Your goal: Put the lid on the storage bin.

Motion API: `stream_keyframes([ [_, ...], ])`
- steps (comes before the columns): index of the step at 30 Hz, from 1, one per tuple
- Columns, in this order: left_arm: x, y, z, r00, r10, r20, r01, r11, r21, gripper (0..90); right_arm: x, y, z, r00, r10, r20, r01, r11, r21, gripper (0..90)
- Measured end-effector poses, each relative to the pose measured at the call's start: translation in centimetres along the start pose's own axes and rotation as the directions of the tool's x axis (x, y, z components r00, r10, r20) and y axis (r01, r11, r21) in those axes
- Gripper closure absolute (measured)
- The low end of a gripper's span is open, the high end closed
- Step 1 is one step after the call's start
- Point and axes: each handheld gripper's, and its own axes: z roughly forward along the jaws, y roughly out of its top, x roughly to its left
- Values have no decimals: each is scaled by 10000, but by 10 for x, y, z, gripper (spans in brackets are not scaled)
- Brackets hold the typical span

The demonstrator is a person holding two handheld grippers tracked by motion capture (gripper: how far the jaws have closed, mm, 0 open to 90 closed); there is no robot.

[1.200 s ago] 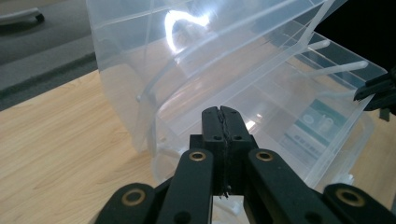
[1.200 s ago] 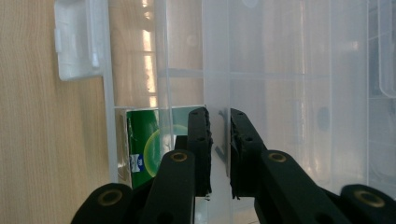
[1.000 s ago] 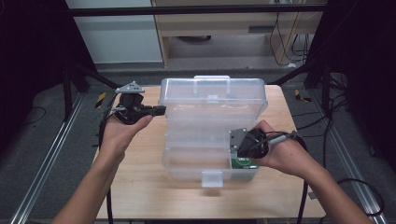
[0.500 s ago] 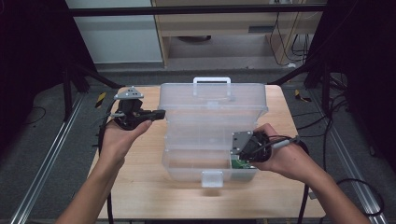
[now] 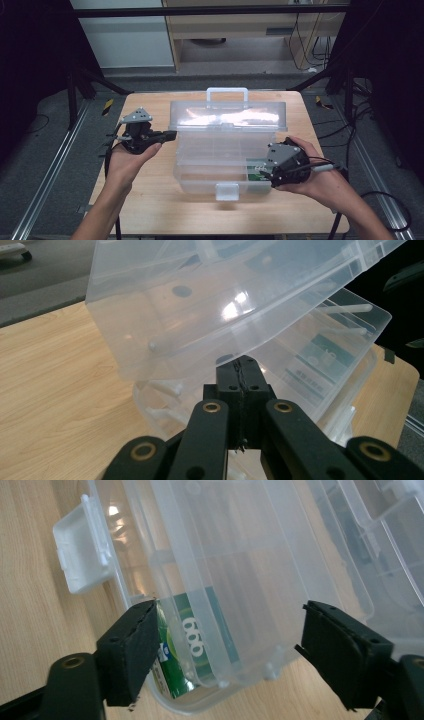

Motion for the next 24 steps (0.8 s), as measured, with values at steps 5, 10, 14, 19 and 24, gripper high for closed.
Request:
stream_keyframes([
  [5, -3, -6, 1, 9998, -162, 63, 161, 9999, 60, 900, 1, -15, -8, 9979, 597, 248, -593, 9981, -140, 189],
  [10, -7, -12, 1, 9999, -102, -4, 102, 9995, 284, 900, -1, -31, -13, 9937, 1055, 365, -1053, 9944, -75, 163],
  [14, -10, -16, 1, 10000, 17, -52, -16, 9994, 343, 900, -4, -44, -17, 9873, 1503, 509, -1500, 9886, -103, 140],
  [19, -12, -21, 2, 9999, 110, -15, -110, 9992, 384, 900, -5, -54, -18, 9829, 1738, 605, -1742, 9847, 14, 120],
  [24, -13, -27, 2, 9998, 188, 30, -189, 9991, 379, 900, -6, -63, -19, 9785, 1928, 728, -1939, 9810, 74, 110],
])
